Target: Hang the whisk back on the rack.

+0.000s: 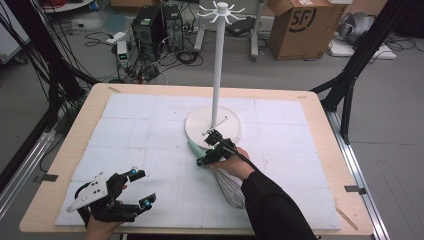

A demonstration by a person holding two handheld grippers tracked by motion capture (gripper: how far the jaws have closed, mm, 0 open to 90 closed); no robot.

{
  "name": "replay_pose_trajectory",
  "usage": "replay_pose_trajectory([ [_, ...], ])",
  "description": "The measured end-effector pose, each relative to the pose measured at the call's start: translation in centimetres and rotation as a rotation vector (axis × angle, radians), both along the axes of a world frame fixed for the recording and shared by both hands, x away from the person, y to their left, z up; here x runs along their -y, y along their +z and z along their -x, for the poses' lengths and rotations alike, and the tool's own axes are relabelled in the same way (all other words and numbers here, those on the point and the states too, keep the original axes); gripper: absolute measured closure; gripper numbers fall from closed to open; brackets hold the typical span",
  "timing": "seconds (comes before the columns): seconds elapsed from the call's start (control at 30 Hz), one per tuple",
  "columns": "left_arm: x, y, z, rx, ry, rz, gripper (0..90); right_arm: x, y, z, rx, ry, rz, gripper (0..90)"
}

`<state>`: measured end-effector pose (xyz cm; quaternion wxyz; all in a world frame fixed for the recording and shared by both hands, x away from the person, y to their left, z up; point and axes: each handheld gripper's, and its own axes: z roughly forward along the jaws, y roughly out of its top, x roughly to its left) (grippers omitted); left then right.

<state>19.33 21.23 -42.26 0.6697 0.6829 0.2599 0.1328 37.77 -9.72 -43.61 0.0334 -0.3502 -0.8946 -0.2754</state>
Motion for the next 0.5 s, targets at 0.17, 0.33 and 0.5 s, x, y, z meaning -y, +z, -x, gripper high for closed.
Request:
replay_pose_trajectory([
  [0.17, 0.0, 0.0, 0.0, 0.001, -0.001, 0.000, 19.2, -0.8, 0.1, 0.7, 0.060, 0.017, 0.069, 44.5],
  [0.33, 0.0, 0.0, 0.0, -0.001, -0.002, 0.002, 19.3, -1.2, 0.2, 0.9, 0.117, 0.038, 0.134, 52.8],
  [0.5, 0.0, 0.0, 0.0, 0.000, -0.001, 0.005, 19.5, -1.4, 0.3, 0.9, 0.116, 0.039, 0.145, 56.3],
])
